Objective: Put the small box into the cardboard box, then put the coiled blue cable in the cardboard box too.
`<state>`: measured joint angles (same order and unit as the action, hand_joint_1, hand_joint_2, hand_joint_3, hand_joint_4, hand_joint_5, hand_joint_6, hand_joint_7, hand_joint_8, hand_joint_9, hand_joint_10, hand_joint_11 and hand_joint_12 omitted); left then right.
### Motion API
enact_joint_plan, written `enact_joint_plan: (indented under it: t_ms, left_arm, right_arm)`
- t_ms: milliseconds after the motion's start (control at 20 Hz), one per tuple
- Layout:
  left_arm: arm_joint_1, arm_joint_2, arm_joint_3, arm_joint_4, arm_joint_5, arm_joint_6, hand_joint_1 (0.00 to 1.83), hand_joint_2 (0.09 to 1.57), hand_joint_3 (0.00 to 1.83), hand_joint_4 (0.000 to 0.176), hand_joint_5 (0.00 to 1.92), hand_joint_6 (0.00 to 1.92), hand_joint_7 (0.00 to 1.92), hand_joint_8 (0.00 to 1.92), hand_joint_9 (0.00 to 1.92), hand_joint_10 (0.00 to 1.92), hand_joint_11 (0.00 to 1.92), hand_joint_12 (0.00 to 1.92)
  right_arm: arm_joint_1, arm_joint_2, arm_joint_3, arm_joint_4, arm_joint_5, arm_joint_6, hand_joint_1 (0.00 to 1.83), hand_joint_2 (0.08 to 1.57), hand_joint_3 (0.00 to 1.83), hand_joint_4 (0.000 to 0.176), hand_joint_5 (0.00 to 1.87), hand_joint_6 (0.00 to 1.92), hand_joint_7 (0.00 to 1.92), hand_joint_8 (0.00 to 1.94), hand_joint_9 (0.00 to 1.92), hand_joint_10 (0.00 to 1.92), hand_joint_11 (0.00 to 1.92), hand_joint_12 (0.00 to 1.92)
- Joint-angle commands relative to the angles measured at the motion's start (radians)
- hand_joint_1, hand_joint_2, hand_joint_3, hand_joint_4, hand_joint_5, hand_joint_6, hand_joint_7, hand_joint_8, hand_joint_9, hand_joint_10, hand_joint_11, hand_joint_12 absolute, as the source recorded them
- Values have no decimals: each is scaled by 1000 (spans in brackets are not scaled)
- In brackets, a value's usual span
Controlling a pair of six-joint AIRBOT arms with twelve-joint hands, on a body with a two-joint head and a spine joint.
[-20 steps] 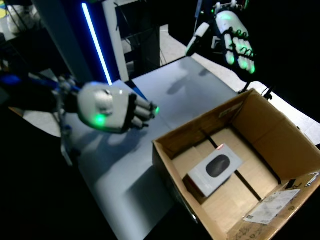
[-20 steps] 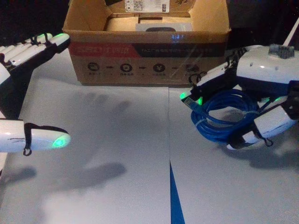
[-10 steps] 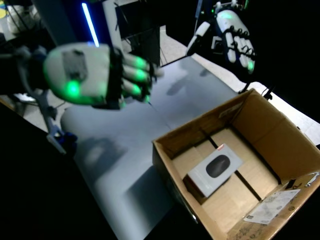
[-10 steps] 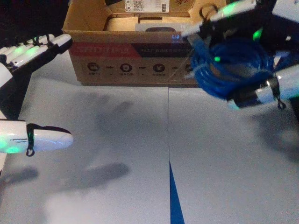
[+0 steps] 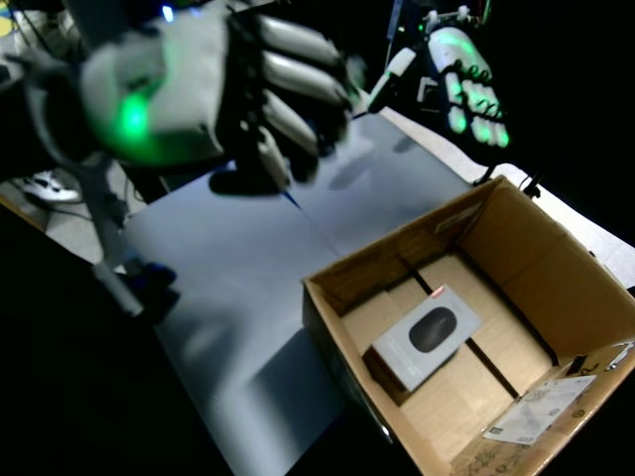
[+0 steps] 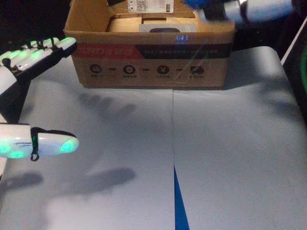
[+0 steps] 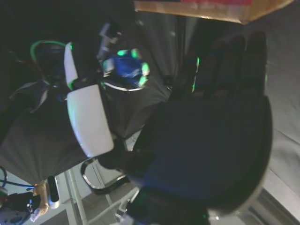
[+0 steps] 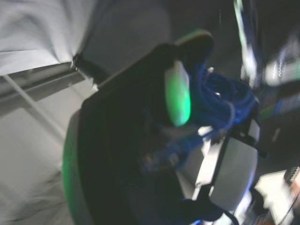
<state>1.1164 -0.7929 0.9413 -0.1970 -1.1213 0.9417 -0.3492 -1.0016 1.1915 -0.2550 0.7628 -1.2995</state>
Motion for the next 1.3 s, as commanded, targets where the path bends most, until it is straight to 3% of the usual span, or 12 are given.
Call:
enact_joint_plan:
  t_ms: [0, 450, 550, 600, 650, 700, 750, 800, 850, 900, 1150, 1250]
  left_arm:
    - [-10, 1, 6, -2, -120, -9, 606, 800, 0, 176, 16, 1, 0, 0, 0, 0, 15, 7]
    - [-35, -2, 21, 29, -94, -16, 587, 818, 2, 176, 0, 0, 0, 0, 0, 0, 0, 0]
    - [-43, -5, 24, 37, -88, -16, 589, 821, 3, 176, 0, 0, 0, 0, 0, 0, 0, 0]
    - [-45, -6, 25, 38, -88, -16, 585, 831, 6, 176, 0, 0, 0, 0, 0, 0, 0, 0]
    - [-45, -6, 25, 38, -88, -16, 590, 830, 5, 176, 0, 0, 0, 0, 0, 0, 0, 0]
    - [-45, -6, 26, 37, -88, -18, 592, 832, 5, 176, 0, 0, 0, 0, 0, 0, 0, 0]
    - [-45, -6, 27, 37, -86, -19, 570, 834, 5, 176, 0, 0, 0, 0, 0, 0, 0, 0]
    - [-45, -7, 27, 37, -85, -19, 567, 834, 5, 176, 0, 0, 0, 0, 0, 0, 0, 0]
    - [-45, -9, 28, 38, -85, -19, 573, 827, 1, 176, 3, 1, 0, 0, 0, 0, 0, 0]
    - [-45, -10, 29, 38, -85, -19, 572, 823, 0, 176, 3, 1, 0, 0, 0, 0, 8, 3]
    - [-44, -9, 30, 34, -85, -19, 558, 826, 1, 176, 0, 0, 0, 0, 0, 0, 2, 1]
    - [-44, -5, 28, 28, -99, -19, 584, 831, 2, 176, 0, 0, 0, 0, 0, 0, 2, 1]
  right_arm:
    - [22, -30, 33, 48, 58, -4, 1761, 1100, 0, 0, 847, 1921, 1027, 1941, 1340, 1921, 1470, 1921]
    - [78, -315, 397, 213, -214, -4, 1821, 1038, 13, 0, 923, 1921, 1003, 1941, 1189, 1921, 1354, 1921]
    - [79, -348, 454, 229, -255, -4, 1751, 1072, 14, 45, 832, 1921, 903, 1941, 1129, 1921, 1314, 1921]
    - [79, -347, 455, 229, -259, -4, 1580, 1116, 20, 53, 734, 1921, 815, 1941, 1038, 1921, 1209, 1921]
    - [79, -347, 454, 229, -259, -4, 1234, 1158, 15, 0, 556, 1921, 681, 1941, 942, 1921, 1113, 1921]
    - [78, -347, 449, 226, -259, -4, 973, 1245, 15, 73, 647, 1565, 586, 1838, 880, 1921, 1049, 1921]
    - [78, -347, 443, 223, -258, -4, 611, 1116, 0, 40, 389, 295, 296, 996, 544, 1527, 669, 1748]
    - [79, -347, 441, 221, -257, -4, 482, 1090, 0, 86, 295, 18, 271, 492, 445, 1126, 554, 1519]
    - [79, -347, 436, 216, -254, -4, 376, 1060, 0, 169, 40, 7, 88, 36, 99, 102, 21, 547]
    - [79, -345, 432, 212, -251, -4, 345, 1045, 0, 176, 1, 0, 3, 0, 3, 3, 0, 21]
    - [78, -286, 362, 203, -193, -4, 362, 949, 0, 176, 0, 0, 0, 0, 0, 0, 0, 0]
    - [65, -203, 268, 193, -115, -4, 434, 931, 0, 176, 0, 0, 0, 0, 0, 0, 0, 0]
